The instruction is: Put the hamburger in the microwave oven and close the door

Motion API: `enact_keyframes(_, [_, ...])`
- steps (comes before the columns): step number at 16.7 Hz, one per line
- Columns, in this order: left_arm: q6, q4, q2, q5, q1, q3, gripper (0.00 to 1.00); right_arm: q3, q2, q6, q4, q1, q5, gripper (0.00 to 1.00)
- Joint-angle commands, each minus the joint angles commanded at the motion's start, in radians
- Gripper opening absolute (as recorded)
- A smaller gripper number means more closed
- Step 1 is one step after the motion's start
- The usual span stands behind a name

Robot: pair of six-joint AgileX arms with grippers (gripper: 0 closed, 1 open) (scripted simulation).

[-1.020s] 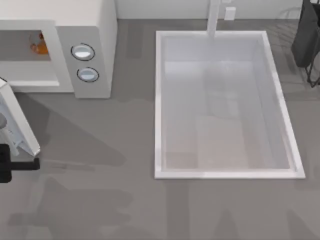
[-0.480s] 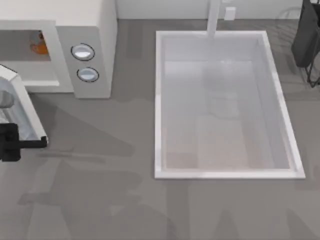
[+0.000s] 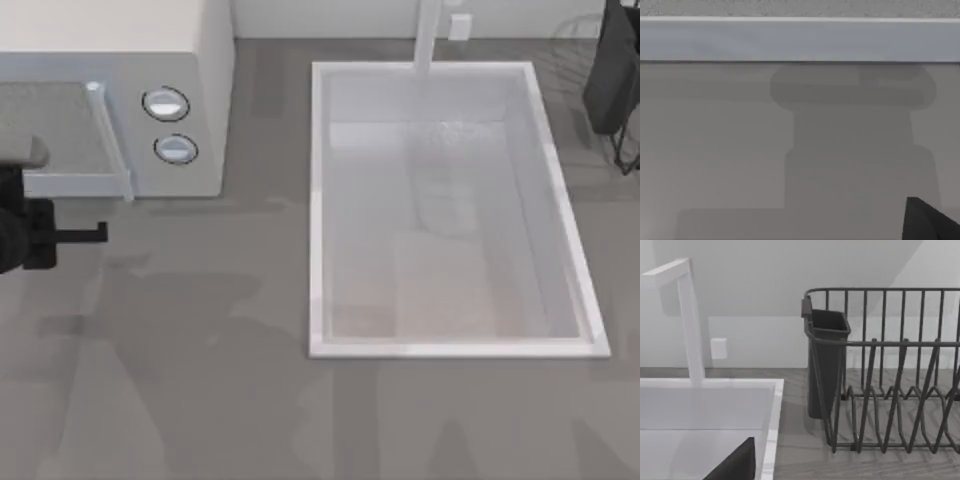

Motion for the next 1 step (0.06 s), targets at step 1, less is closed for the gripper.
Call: enact_keyframes(1, [0.0, 0.001, 0.001, 0.0, 0.0, 0.001, 0.0, 0.0, 0.0, 0.0, 0.0, 0.0, 0.0, 1.0])
